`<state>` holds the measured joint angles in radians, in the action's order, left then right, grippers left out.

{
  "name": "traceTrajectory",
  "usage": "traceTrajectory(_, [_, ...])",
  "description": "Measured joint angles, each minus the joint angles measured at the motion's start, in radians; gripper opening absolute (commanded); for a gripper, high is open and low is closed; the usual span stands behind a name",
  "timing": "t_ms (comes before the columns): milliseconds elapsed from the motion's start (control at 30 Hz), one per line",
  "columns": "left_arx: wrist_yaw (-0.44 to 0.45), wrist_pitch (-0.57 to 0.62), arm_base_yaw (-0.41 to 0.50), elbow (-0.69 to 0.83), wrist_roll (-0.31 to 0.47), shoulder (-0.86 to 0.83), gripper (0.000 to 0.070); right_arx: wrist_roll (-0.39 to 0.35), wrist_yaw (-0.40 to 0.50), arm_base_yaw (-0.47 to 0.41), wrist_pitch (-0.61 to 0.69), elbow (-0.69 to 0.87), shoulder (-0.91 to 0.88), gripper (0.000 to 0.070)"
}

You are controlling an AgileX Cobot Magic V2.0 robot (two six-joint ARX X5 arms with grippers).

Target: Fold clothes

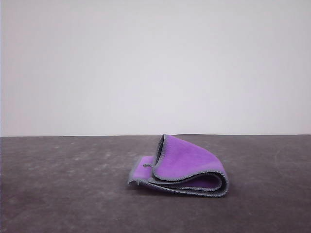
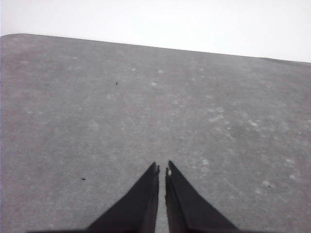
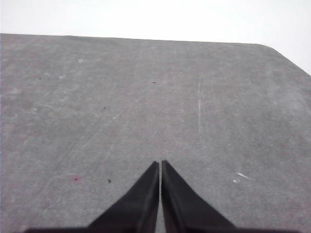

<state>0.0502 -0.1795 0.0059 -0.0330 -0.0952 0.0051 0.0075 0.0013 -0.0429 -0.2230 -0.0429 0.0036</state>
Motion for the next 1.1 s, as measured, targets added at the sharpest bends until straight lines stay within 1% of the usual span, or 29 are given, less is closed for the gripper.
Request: traceTrajectory(1100, [0.000,0.000,0.000,0.000,0.000,0.000,0.0011,0.000,0.000,0.000,0.000,0.000,0.000,0.0000])
